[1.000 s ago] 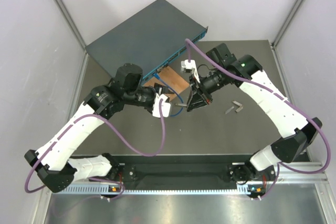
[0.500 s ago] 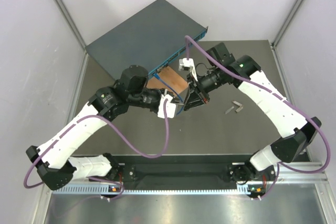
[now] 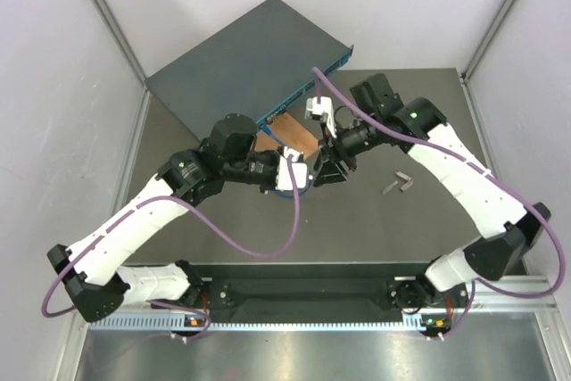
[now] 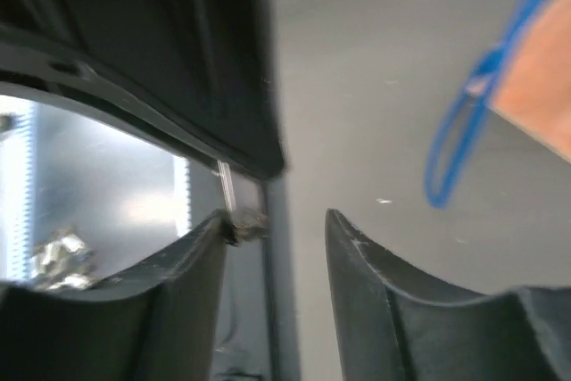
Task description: Insert the plug into the switch port
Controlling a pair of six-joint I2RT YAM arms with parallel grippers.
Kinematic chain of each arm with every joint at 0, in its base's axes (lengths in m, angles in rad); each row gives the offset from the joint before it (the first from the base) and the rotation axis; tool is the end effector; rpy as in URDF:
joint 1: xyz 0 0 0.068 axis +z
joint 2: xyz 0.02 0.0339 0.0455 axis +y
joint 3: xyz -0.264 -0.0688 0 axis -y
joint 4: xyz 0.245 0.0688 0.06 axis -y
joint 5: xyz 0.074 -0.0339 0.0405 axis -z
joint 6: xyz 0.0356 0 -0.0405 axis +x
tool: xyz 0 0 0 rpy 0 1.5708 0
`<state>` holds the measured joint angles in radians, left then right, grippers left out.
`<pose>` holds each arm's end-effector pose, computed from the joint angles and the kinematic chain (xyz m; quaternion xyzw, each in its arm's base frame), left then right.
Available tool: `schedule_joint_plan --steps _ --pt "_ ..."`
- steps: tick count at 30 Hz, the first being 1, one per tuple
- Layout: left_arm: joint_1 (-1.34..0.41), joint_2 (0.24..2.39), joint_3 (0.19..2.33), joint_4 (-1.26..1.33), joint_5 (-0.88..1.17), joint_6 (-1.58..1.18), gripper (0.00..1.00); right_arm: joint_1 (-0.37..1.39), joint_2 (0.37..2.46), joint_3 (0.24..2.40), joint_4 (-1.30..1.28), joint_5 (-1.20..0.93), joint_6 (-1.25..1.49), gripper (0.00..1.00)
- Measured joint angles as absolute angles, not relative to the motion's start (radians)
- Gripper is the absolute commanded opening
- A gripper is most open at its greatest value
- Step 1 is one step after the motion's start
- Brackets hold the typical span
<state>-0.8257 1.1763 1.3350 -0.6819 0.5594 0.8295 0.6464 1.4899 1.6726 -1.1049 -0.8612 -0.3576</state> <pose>0.1497 -0.1901 0.4031 0.7062 0.4615 -0.2381 0.4812 0.2132 0.1947 0.4027 -0.5311 0.6911 0.4332 0.2296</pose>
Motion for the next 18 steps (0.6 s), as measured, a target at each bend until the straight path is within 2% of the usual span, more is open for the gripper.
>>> schedule_joint_plan --steps 2,4,11,18 --pt "-0.826 1.176 1.335 -0.672 0.558 0.749 0.00 0.641 1.451 1.639 -1.066 -0.791 -0.371 0.70" --pt "-0.826 1.182 1.337 -0.664 0.561 0.641 0.00 0.639 1.358 1.562 -1.002 -0.688 -0.414 0.90" --pt "-0.815 1.262 1.385 -0.618 0.622 0.130 0.00 0.636 1.048 1.383 -0.817 -0.462 -0.585 0.89" --pt "-0.675 1.361 1.377 -0.489 0.794 -0.374 0.00 0.661 0.981 1.352 -0.770 -0.407 -0.795 0.80"
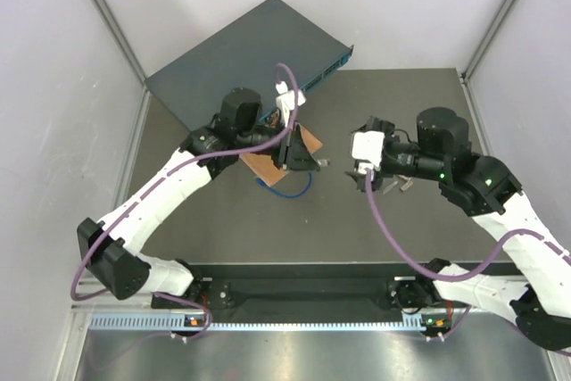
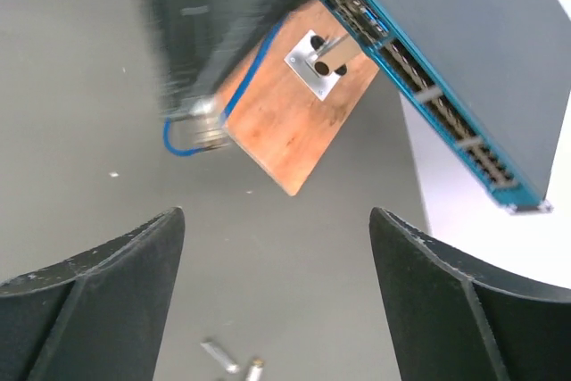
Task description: Insert the plug into the switch port
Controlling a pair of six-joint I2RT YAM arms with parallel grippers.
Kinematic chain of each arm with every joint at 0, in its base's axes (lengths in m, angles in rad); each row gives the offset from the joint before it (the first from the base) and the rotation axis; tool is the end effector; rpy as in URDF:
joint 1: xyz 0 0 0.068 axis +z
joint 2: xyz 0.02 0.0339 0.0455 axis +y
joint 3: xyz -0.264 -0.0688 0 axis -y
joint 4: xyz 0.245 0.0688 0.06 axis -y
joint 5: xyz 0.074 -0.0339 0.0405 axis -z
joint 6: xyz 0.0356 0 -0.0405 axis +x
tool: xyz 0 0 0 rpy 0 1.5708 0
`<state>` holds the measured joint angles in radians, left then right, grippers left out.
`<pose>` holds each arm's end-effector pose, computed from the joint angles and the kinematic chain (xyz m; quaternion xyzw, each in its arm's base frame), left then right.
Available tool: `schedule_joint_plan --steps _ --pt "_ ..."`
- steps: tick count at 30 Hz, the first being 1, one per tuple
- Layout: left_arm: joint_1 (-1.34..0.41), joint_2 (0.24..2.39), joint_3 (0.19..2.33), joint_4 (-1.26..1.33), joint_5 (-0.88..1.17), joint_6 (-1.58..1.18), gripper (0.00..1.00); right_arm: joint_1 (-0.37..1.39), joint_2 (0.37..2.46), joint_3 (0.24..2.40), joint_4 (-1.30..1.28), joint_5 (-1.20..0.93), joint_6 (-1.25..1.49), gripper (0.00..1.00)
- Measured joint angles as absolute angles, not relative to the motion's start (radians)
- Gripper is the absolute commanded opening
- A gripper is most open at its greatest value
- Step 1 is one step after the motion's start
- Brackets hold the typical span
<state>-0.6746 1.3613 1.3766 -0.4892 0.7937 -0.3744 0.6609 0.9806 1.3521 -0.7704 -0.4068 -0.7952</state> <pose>0.2163 -0.2055 0.3903 0.3169 0.7480 -0.5263 0.2510 0.1318 0.1203 0.4362 -0.6264 0.5348 0.1316 0.5517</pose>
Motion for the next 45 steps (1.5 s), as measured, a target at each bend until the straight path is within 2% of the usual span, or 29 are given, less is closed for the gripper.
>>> schedule_joint_plan --steps 5,10,15,20,25,30,34,38,39,40,41,42,44,45 --pt "-0.588 1.370 1.302 -0.340 0.879 -0.651 0.00 0.753 0.986 1.321 -0.770 -0.358 -0.904 0.76" --pt "-0.582 1.371 1.240 -0.258 0.933 -0.785 0.00 0.823 1.021 1.314 -0.757 -0.318 -0.942 0.70" --pt "-0.583 1.371 1.232 -0.212 0.973 -0.841 0.00 0.856 1.050 1.314 -0.730 -0.295 -0.956 0.56" --pt "-0.584 1.369 1.211 -0.151 1.006 -0.871 0.00 0.877 1.073 1.314 -0.725 -0.288 -0.962 0.49" --pt "-0.591 1.362 1.178 -0.103 1.029 -0.896 0.00 0.884 1.084 1.314 -0.725 -0.284 -0.966 0.35" --pt "-0.592 1.356 1.168 -0.062 1.045 -0.908 0.00 0.884 1.091 1.314 -0.725 -0.276 -0.968 0.31" --pt "-0.592 1.350 1.163 -0.032 1.059 -0.915 0.00 0.884 1.093 1.314 -0.726 -0.267 -0.968 0.19" --pt "-0.592 1.349 1.156 -0.017 1.060 -0.914 0.00 0.884 1.093 1.314 -0.726 -0.260 -0.967 0.00" --pt "-0.592 1.349 1.155 -0.014 1.059 -0.915 0.04 0.884 1.093 1.314 -0.726 -0.258 -0.965 0.00" --pt "-0.592 1.349 1.155 -0.011 1.058 -0.915 0.15 0.884 1.093 1.314 -0.725 -0.258 -0.963 0.00" --pt "-0.591 1.349 1.155 -0.008 1.058 -0.914 0.43 0.884 1.093 1.314 -0.725 -0.257 -0.961 0.00" --pt "-0.591 1.349 1.155 -0.006 1.057 -0.911 0.57 0.884 1.093 1.314 -0.724 -0.255 -0.958 0.00" --pt "-0.581 1.347 1.155 -0.001 1.054 -0.907 0.76 0.884 1.093 1.314 -0.725 -0.251 -0.942 0.00" --pt "-0.572 1.343 1.156 0.000 1.048 -0.903 0.80 0.884 1.093 1.314 -0.723 -0.245 -0.929 0.00"
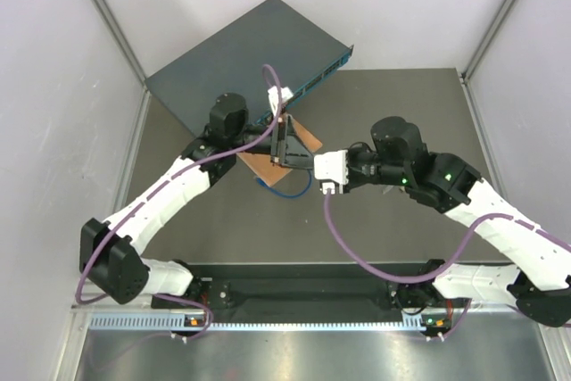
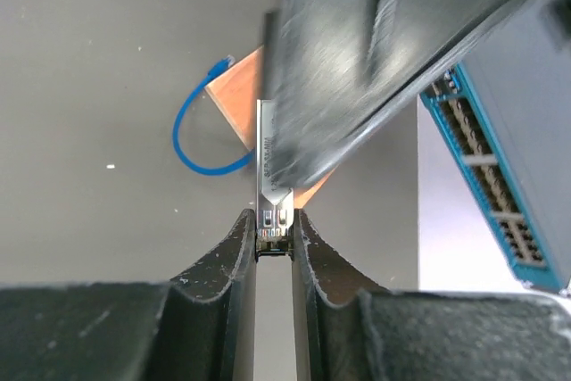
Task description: Insert the plug into the switch port
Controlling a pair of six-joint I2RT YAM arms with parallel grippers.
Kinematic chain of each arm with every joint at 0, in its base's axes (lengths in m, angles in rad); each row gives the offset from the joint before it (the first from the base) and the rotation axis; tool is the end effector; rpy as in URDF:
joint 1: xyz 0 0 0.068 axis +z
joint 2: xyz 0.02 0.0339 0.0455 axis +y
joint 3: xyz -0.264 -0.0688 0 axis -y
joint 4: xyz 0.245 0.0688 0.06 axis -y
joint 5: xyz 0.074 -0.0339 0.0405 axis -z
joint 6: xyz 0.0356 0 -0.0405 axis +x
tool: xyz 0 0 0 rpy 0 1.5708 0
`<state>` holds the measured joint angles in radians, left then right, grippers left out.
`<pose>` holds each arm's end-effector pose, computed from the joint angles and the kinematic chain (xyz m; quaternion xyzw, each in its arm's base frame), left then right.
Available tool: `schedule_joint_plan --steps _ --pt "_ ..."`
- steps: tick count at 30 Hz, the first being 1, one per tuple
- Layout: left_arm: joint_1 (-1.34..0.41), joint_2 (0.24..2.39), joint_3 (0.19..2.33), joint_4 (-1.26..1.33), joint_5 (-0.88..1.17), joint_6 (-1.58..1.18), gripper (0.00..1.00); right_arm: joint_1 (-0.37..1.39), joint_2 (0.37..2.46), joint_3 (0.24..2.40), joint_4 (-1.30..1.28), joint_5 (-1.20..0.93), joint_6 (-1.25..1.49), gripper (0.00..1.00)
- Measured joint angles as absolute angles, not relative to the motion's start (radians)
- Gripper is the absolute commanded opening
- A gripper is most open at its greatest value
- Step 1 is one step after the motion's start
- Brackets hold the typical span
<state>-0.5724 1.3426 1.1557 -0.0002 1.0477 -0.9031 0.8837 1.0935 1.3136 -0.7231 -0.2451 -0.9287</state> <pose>0.2374 -0.1897 0.3670 0.2050 0.7102 -0.6566 0.1497 0.1327 0.1754 0.4077 -0.7109 0.4780 0.0938 0.5073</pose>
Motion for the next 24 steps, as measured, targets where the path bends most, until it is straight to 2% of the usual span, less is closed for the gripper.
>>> schedule_joint_plan --steps 3,9,19,24 --pt "-0.495 1.328 1.179 -0.003 1.019 -0.892 0.90 0.879 1.093 1.298 -0.691 -0.216 -0.869 0.00" --pt "-0.207 1.245 1.287 0.038 0.906 -0.899 0.98 0.814 1.121 1.297 -0.635 -0.145 -0.664 0.00" --pt "0.293 0.907 1.188 -0.023 0.698 -1.018 0.99 0.745 1.312 1.466 -0.636 -0.048 -0.391 0.00" --pt "0.403 0.846 1.134 -0.163 0.603 -1.031 0.99 0.744 1.369 1.521 -0.645 -0.035 -0.307 0.00"
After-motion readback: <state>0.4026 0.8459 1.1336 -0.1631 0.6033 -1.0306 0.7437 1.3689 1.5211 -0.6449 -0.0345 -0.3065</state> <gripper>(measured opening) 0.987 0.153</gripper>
